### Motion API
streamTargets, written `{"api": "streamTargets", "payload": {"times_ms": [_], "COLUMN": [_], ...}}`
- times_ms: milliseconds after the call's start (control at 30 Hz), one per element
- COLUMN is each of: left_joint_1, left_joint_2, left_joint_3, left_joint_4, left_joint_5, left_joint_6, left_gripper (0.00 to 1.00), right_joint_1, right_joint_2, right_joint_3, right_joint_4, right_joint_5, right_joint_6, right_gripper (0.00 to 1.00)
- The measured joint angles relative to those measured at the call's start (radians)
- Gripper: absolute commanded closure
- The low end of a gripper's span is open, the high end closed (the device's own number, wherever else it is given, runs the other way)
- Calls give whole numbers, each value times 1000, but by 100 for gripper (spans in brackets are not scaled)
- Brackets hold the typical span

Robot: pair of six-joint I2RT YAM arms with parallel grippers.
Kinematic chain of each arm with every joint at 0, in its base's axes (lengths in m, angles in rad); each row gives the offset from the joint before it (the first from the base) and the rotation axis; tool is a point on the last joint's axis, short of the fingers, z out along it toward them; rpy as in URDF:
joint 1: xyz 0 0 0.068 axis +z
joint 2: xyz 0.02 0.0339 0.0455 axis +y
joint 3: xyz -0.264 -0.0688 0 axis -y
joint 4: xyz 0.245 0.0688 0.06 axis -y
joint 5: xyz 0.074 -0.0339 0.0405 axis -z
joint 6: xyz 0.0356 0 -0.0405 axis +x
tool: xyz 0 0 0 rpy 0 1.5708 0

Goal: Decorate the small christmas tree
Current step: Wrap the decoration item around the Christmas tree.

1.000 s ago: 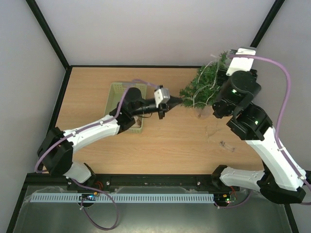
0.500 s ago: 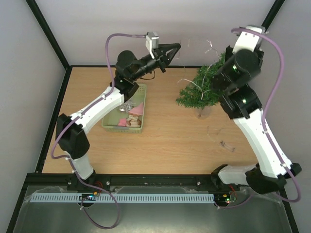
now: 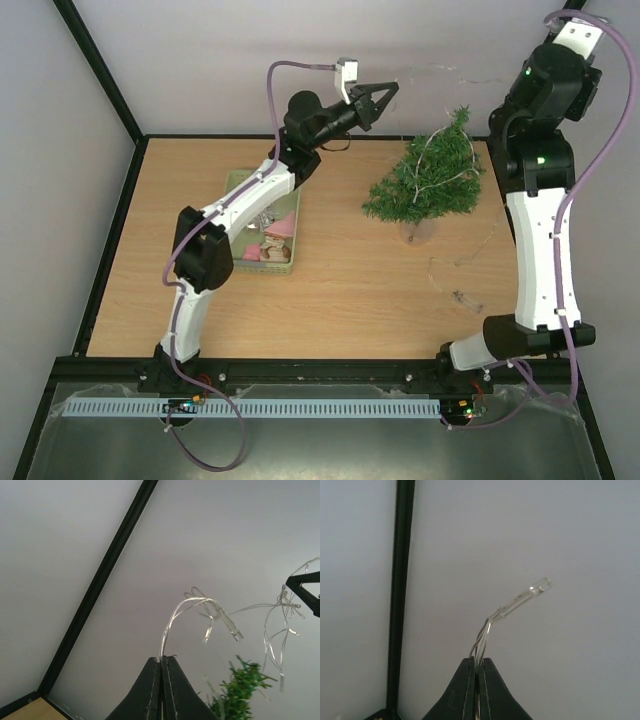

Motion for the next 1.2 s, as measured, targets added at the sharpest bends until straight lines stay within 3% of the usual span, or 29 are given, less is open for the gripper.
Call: {"api": "streamTargets", "payload": {"times_ms": [133,333,500,633,967,1200], "left_joint_1": [0,9,18,28,37,10], "left_joint_2": [70,124,111,51,-174,-292], "left_joint_3": [46,74,61,-34,-330,-422], "left_joint_4": [9,57,70,82,-6,-148], "left_joint_5": [2,30,79,108,116,63], "left_joint_6": [-55,-164,-185,-180,33,287], "left_gripper": [95,68,67,64,63,60], "right_joint_1": [-114,-230,-252,-253,-253,-253], "right_joint_2": [39,95,98,97,46,-140], "right_joint_3": [20,22,22,24,29,-98], "right_joint_4": [-90,-213,-251,-267,-402,-441], "right_joint_5": [-87,-198,-234,-245,-304,-519], "right_joint_6": [76,169,214,240,364,458], "right_gripper": [98,98,98,98,98,98]}}
